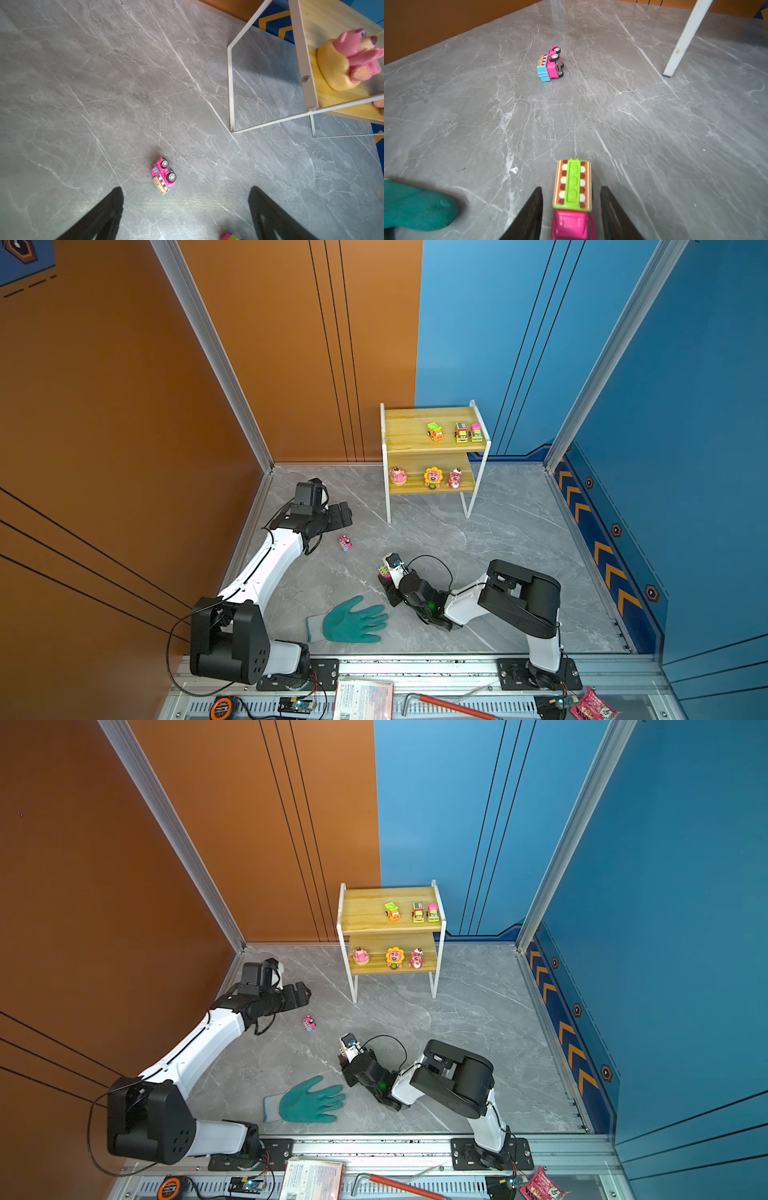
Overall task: Place and organize the plastic toys onto the shelf
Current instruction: 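Lift the green-roofed pink car with the right gripper, then carry the green-roofed car up over the upper shelf with the right gripper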
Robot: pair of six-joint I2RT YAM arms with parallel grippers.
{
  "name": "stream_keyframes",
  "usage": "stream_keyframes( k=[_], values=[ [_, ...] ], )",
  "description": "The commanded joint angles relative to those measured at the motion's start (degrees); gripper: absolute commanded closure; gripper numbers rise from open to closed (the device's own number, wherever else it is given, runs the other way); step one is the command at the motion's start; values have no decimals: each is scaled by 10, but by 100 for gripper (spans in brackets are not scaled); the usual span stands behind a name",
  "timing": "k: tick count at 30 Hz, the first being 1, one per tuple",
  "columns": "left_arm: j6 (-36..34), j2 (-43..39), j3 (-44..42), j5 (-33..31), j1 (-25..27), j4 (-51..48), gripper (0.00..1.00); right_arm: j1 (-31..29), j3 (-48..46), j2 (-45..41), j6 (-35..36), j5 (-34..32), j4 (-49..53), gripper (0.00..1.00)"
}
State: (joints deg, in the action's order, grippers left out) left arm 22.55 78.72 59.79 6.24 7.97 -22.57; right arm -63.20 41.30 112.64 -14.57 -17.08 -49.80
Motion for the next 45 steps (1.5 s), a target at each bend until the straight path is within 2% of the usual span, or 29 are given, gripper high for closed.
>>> stream_keyframes(
  k=[1,15,20,25,29,35,41,45],
  values=[
    [-10,8,16,-5,8,-12,5,7,0,4,-2,9,-15,54],
    [-15,4,15,-13,11,-11,5,10,26,23,6,27,7,56],
    [-16,2,16,-15,11,-12,5,11,33,20,7,28,18,69],
    [-15,-1,15,-14,10,-11,5,9,35,-14,8,12,57,75],
    [-17,-5,16,-16,11,-11,5,7,28,-71,3,7,98,77],
    [-12,-22,14,-9,14,-11,5,-3,36,-211,-2,-13,230,77],
    [-14,-56,9,-9,29,-11,5,6,112,-349,5,-44,408,77],
    [-22,-78,6,-11,41,-5,5,38,192,-386,8,-52,500,79]
  ],
)
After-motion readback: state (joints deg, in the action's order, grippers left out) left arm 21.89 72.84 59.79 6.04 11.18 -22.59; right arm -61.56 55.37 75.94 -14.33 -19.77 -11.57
